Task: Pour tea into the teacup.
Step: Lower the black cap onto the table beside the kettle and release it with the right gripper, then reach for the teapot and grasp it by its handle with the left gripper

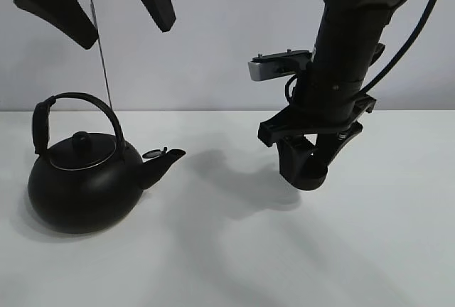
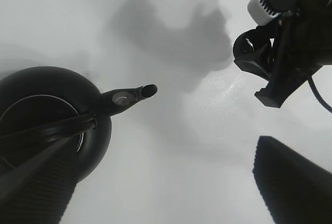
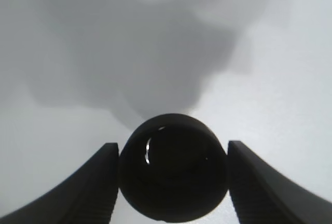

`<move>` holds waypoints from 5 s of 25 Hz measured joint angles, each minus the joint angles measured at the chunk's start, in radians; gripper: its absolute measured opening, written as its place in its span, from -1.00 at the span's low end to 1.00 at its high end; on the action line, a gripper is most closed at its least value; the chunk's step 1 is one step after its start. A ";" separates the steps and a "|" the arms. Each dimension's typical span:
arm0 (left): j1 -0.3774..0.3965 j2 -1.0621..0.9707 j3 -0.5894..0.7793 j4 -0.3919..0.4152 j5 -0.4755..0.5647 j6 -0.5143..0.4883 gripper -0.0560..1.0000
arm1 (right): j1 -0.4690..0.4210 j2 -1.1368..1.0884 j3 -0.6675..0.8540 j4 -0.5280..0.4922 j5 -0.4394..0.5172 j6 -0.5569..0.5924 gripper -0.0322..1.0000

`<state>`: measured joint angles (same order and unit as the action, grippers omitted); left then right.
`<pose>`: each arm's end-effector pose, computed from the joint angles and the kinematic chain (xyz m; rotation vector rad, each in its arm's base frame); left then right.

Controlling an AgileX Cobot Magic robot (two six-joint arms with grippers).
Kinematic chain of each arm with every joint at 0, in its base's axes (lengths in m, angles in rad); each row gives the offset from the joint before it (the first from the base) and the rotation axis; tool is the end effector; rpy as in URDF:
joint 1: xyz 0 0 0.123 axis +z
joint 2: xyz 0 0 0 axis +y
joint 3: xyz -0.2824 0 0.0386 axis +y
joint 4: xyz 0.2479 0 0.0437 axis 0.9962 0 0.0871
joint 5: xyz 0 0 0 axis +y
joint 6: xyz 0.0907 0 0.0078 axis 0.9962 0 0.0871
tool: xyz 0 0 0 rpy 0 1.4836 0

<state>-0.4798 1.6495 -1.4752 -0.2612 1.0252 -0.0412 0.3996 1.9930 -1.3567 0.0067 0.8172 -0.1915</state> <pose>0.3037 -0.1807 0.3225 0.4803 2.6795 -0.5003 0.3634 0.1539 0.1635 -0.8501 2.8128 0.0391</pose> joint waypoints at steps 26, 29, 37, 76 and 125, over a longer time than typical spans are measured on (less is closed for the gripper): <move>0.000 0.000 0.000 0.000 -0.003 0.000 0.35 | 0.162 0.119 -0.172 0.037 -0.016 -0.019 -0.15; 0.000 0.000 0.000 0.000 -0.004 0.000 0.35 | 0.172 0.137 -0.173 0.021 -0.009 -0.019 -0.15; 0.000 0.000 0.000 0.000 -0.004 0.000 0.35 | 0.186 0.166 -0.173 0.012 -0.015 -0.018 -0.15; 0.000 0.000 0.000 0.000 -0.004 0.000 0.35 | 0.186 0.156 -0.173 -0.029 0.006 0.051 0.26; 0.000 0.000 0.000 0.000 -0.008 0.000 0.35 | -0.106 -0.338 -0.173 0.114 0.207 0.352 0.34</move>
<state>-0.4798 1.6495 -1.4752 -0.2612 1.0170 -0.0412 0.2931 1.6553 -1.5300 0.1207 1.0245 0.1600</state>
